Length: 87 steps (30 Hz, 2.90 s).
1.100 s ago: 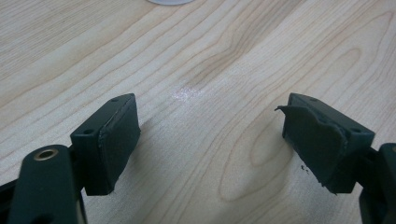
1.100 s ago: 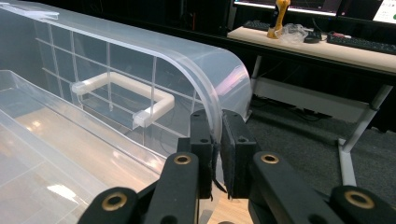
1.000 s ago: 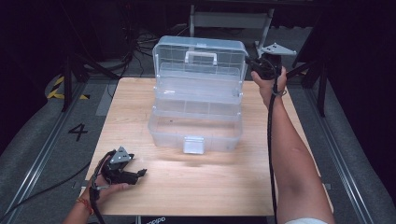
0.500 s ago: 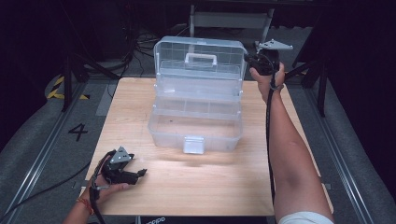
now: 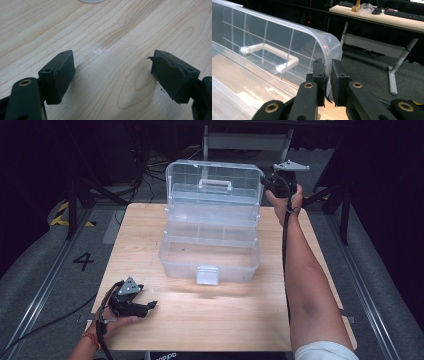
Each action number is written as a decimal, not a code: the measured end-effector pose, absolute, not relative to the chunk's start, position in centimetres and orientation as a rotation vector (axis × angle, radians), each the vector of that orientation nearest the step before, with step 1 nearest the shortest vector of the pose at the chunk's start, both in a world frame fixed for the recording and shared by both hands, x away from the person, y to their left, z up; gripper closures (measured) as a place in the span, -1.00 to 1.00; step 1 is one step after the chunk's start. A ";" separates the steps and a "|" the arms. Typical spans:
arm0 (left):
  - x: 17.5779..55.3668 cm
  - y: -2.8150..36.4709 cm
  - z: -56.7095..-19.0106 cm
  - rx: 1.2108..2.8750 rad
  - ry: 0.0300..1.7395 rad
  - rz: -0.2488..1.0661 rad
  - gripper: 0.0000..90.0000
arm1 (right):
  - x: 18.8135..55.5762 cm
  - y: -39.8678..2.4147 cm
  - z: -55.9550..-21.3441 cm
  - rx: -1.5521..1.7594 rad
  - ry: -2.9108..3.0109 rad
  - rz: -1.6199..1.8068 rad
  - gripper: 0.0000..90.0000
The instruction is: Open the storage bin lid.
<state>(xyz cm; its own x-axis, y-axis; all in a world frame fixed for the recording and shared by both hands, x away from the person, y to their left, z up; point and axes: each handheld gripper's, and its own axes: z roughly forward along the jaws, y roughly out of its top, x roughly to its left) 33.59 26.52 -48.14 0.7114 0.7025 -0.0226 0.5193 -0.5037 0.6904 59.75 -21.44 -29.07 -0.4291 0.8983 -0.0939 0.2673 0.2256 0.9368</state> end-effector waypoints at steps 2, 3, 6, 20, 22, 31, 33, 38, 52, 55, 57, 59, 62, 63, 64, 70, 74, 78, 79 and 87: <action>33.6 26.5 -48.1 2.223 0.924 0.341 -0.56 | 60.0 -21.4 -29.1 1.081 1.840 1.204 0.85; 33.6 26.5 -48.1 2.226 0.920 0.344 -0.56 | 60.1 -21.4 -29.1 1.087 1.840 1.207 0.85; 33.7 26.6 -48.1 2.232 0.912 0.351 -0.56 | 60.5 -21.3 -29.2 1.095 1.841 1.198 0.84; 33.7 26.6 -48.1 2.235 0.908 0.348 -0.56 | 61.7 -21.0 -29.6 1.126 1.843 1.157 0.84; 33.7 26.6 -48.1 2.236 0.906 0.346 -0.56 | 61.8 -20.9 -29.6 1.130 1.844 1.154 0.83; 33.7 26.6 -48.1 2.234 0.910 0.347 -0.56 | 62.3 -20.9 -30.0 1.147 1.837 1.151 0.83; 33.7 26.6 -48.1 2.234 0.910 0.347 -0.56 | 62.4 -20.8 -30.0 1.145 1.837 1.146 0.83; 33.7 26.6 -48.1 2.234 0.909 0.347 -0.56 | 62.5 -20.8 -30.1 1.146 1.838 1.138 0.82; 33.7 26.6 -48.1 2.235 0.908 0.347 -0.56 | 62.8 -20.7 -30.4 1.154 1.844 1.113 0.80; 33.7 26.6 -48.1 2.235 0.909 0.346 -0.56 | 62.9 -20.6 -30.4 1.160 1.846 1.111 0.79; 33.7 26.6 -48.1 2.229 0.916 0.343 -0.56 | 62.9 -20.6 -30.4 1.159 1.852 1.102 0.79; 33.7 26.6 -48.1 2.228 0.920 0.343 -0.56 | 63.0 -20.6 -30.4 1.165 1.859 1.096 0.79; 33.7 26.5 -48.1 2.227 0.920 0.344 -0.56 | 63.3 -20.4 -30.3 1.175 1.864 1.075 0.79; 33.7 26.5 -48.1 2.231 0.921 0.344 -0.56 | 63.3 -20.4 -30.3 1.179 1.864 1.070 0.79; 33.7 26.5 -48.1 2.227 0.920 0.343 -0.56 | 63.4 -20.4 -30.4 1.184 1.863 1.066 0.78; 33.7 26.6 -48.1 2.231 0.916 0.346 -0.56 | 63.5 -20.6 -30.6 1.200 1.874 1.048 0.79; 33.7 26.6 -48.1 2.232 0.917 0.349 -0.56 | 63.5 -20.7 -30.7 1.209 1.882 1.031 0.79; 33.7 26.6 -48.1 2.230 0.918 0.345 -0.55 | 63.2 -21.0 -30.8 1.206 1.884 1.033 0.79; 33.7 26.6 -48.1 2.230 0.918 0.345 -0.55 | 63.1 -21.1 -30.8 1.206 1.885 1.031 0.79; 33.7 26.6 -48.1 2.237 0.910 0.353 -0.55 | 61.9 -21.7 -30.4 1.172 1.897 1.041 0.76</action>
<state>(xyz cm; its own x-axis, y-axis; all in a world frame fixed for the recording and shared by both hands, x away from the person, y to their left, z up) 33.71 26.61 -48.05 0.7176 0.6965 -0.0067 0.5097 -0.5186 0.6865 61.94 -21.69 -30.38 -0.3740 0.9187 -0.1270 0.3865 0.2789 0.8791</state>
